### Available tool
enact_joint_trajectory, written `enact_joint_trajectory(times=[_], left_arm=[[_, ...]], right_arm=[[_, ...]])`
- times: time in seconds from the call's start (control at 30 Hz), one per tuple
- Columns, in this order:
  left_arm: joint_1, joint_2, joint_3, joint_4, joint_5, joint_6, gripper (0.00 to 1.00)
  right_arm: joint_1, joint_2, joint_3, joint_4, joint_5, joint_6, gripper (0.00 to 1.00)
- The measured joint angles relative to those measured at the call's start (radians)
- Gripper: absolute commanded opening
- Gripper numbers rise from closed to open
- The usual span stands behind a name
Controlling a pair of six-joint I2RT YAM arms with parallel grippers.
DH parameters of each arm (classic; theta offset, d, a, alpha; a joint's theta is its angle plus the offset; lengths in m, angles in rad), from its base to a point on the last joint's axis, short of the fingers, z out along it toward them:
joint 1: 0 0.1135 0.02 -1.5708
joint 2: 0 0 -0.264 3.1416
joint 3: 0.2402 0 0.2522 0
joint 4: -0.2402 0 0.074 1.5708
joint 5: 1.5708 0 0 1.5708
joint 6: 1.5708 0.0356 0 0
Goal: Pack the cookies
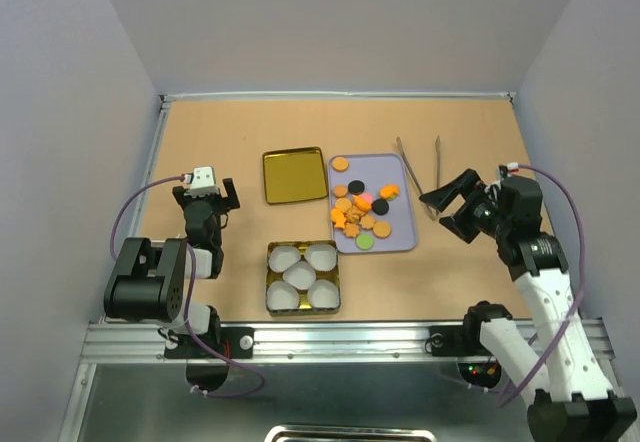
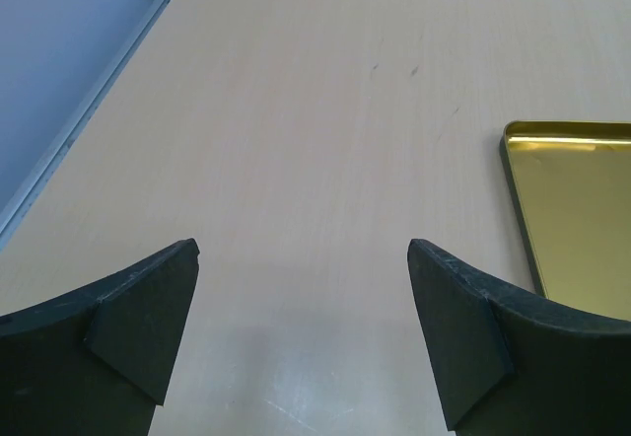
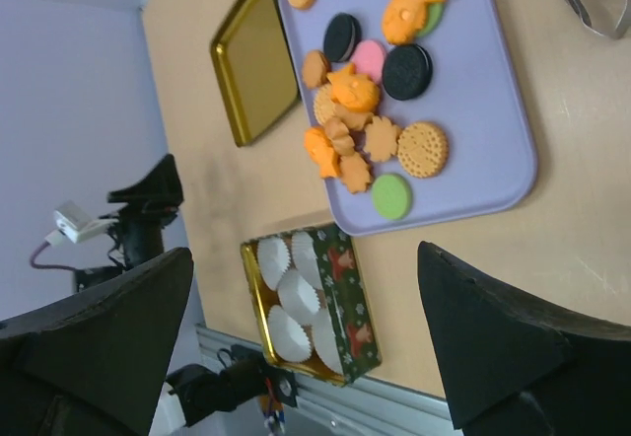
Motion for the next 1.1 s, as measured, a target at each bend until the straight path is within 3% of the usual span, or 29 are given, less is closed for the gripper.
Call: enact_joint_trajectory(times=[0.2, 0.47, 0.67, 0.87, 1.1], left_arm=[[0.0, 0.0, 0.0, 0.0, 0.0, 0.0, 0.99], [0.0, 0.0, 0.0, 0.0, 0.0, 0.0, 0.99], [0.0, 0.0, 0.0, 0.0, 0.0, 0.0, 0.99], [0.0, 0.0, 0.0, 0.0, 0.0, 0.0, 0.99], [-0.013, -0.01, 0.006, -0.008, -0.067, -0.009, 0.99]], right_arm=[[0.006, 0.192, 0.021, -0.062, -0.118, -0.129, 1.0], [0.055, 0.11, 0.01, -0.097, -0.243, -0.183, 1.0], [0.055, 0.177, 0.049, -0.243, -0.009, -0.256, 1.0], [0.055, 0.402, 0.212, -0.338, 0.249, -0.332, 1.0], [0.055, 0.705, 0.378, -0.349, 0.396, -0.377, 1.0]])
